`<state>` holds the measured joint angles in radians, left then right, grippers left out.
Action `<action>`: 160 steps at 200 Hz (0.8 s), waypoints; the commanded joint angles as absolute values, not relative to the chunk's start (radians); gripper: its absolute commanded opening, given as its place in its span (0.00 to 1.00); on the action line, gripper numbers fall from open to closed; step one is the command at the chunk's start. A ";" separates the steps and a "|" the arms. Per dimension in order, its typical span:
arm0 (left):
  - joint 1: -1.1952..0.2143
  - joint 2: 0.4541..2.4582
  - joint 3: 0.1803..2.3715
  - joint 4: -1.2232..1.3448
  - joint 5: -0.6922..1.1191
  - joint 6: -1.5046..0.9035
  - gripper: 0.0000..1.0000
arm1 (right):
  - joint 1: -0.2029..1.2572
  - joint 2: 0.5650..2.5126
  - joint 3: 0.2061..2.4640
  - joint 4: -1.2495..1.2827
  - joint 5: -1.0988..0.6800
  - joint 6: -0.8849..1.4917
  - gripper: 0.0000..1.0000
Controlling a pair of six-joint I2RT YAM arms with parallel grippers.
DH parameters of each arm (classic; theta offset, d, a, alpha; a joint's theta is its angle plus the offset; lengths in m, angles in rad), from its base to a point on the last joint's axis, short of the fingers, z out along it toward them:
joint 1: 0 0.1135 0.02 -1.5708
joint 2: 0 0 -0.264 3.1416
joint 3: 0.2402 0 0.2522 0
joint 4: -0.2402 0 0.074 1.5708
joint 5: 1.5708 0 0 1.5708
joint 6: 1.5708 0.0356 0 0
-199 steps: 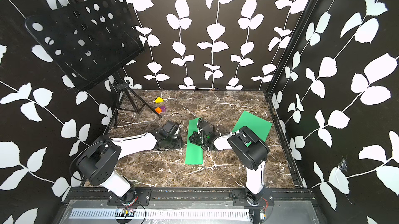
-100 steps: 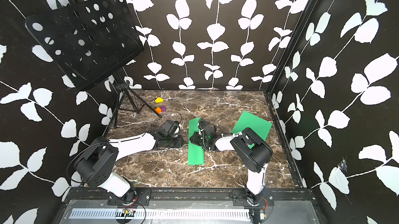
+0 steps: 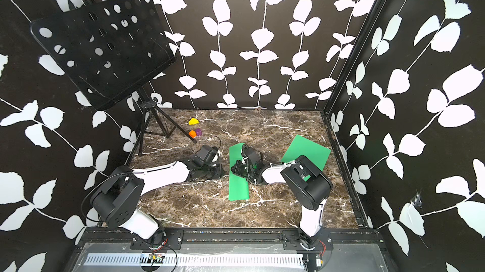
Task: Fold the rectangular paper in half along the long edge
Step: Fold the paper at the center of the board.
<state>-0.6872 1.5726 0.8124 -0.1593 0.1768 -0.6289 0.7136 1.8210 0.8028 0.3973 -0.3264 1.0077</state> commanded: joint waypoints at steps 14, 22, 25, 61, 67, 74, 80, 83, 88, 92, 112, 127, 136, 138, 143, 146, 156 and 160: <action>-0.683 1.582 0.794 -0.152 0.179 -0.628 0.23 | 0.708 1.826 0.816 0.439 -0.330 1.029 0.13; -0.683 1.583 0.795 -0.153 0.178 -0.629 0.23 | 0.708 1.831 0.818 0.440 -0.332 1.032 0.13; -0.683 1.583 0.794 -0.154 0.179 -0.629 0.23 | 0.708 1.833 0.816 0.443 -0.333 1.034 0.13; -0.684 1.586 0.792 -0.153 0.175 -0.627 0.23 | 0.708 1.856 0.815 0.484 -0.350 1.053 0.13; -0.684 1.586 0.792 -0.153 0.174 -0.627 0.23 | 0.707 1.860 0.816 0.492 -0.354 1.058 0.13; -0.683 1.588 0.792 -0.154 0.173 -0.626 0.23 | 0.707 1.864 0.816 0.500 -0.360 1.061 0.13; -0.683 1.588 0.792 -0.154 0.173 -0.626 0.23 | 0.706 1.868 0.816 0.506 -0.363 1.064 0.13; -0.683 1.589 0.792 -0.154 0.174 -0.627 0.23 | 0.706 1.869 0.818 0.510 -0.365 1.066 0.13; -0.684 1.589 0.792 -0.154 0.173 -0.628 0.23 | 0.705 1.873 0.818 0.515 -0.368 1.067 0.13; -0.684 1.589 0.792 -0.154 0.173 -0.628 0.23 | 0.705 1.873 0.818 0.519 -0.372 1.068 0.13; -0.684 1.592 0.792 -0.154 0.174 -0.628 0.23 | 0.702 1.883 0.810 0.545 -0.385 1.075 0.13; -0.684 1.595 0.792 -0.153 0.173 -0.627 0.23 | 0.700 1.887 0.804 0.570 -0.397 1.081 0.13; -0.683 1.598 0.792 -0.153 0.173 -0.627 0.23 | 0.698 1.888 0.798 0.586 -0.402 1.085 0.13; -0.684 1.598 0.792 -0.153 0.173 -0.628 0.23 | 0.697 1.889 0.797 0.590 -0.404 1.086 0.13; -0.683 1.600 0.794 -0.152 0.175 -0.629 0.23 | 0.695 1.891 0.795 0.597 -0.405 1.088 0.13; -0.683 1.600 0.794 -0.151 0.176 -0.629 0.23 | 0.695 1.891 0.792 0.601 -0.406 1.089 0.13; -0.684 1.602 0.793 -0.150 0.176 -0.629 0.23 | 0.693 1.893 0.789 0.605 -0.408 1.091 0.13; -0.683 1.603 0.795 -0.151 0.178 -0.630 0.23 | 0.692 1.892 0.788 0.606 -0.408 1.091 0.13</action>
